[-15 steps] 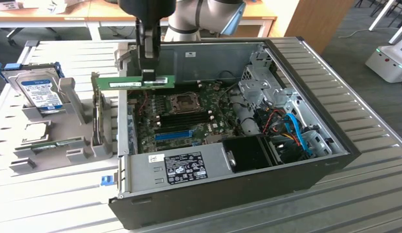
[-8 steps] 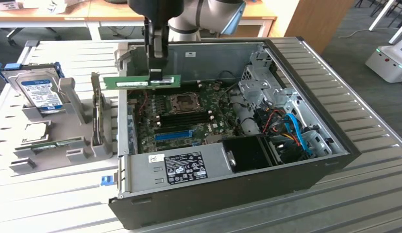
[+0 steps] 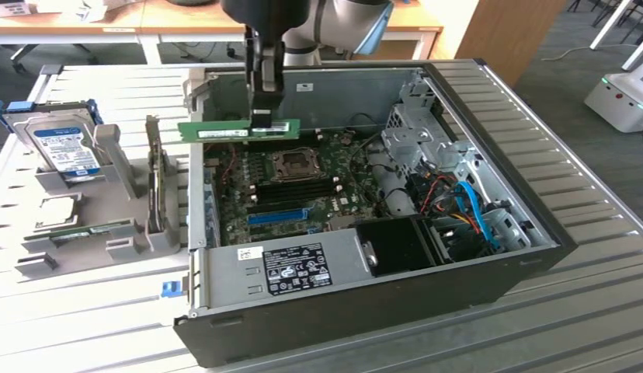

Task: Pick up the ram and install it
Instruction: 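Pick up the ram and move it above insertion slot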

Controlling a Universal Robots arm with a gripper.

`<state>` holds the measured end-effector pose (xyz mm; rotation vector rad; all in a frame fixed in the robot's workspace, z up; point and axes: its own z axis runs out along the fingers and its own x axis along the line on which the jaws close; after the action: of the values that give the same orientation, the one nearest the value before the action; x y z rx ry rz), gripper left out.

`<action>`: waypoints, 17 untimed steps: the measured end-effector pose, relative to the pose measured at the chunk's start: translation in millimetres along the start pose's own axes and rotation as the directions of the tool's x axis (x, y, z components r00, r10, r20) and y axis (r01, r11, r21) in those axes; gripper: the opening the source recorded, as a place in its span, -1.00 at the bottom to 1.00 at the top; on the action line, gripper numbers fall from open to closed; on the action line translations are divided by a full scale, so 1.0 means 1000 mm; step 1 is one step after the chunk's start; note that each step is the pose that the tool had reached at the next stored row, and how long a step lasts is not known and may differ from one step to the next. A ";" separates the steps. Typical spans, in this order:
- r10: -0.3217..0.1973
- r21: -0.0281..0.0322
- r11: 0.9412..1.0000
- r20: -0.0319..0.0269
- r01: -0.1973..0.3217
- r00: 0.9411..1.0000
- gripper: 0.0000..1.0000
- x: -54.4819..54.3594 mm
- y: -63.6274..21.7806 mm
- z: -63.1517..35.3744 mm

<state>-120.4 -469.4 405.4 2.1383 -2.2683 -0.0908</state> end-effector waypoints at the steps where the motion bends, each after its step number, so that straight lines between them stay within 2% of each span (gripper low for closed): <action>1: 0.000 0.000 1.000 0.000 0.000 1.000 -0.76 0.000 -0.0016 -0.0001; 17: 0.000 -0.003 1.000 0.000 0.000 1.000 -0.76 -0.002 -0.0270 -0.0019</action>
<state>-93.3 -469.4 405.8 2.1367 -2.2668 -0.0937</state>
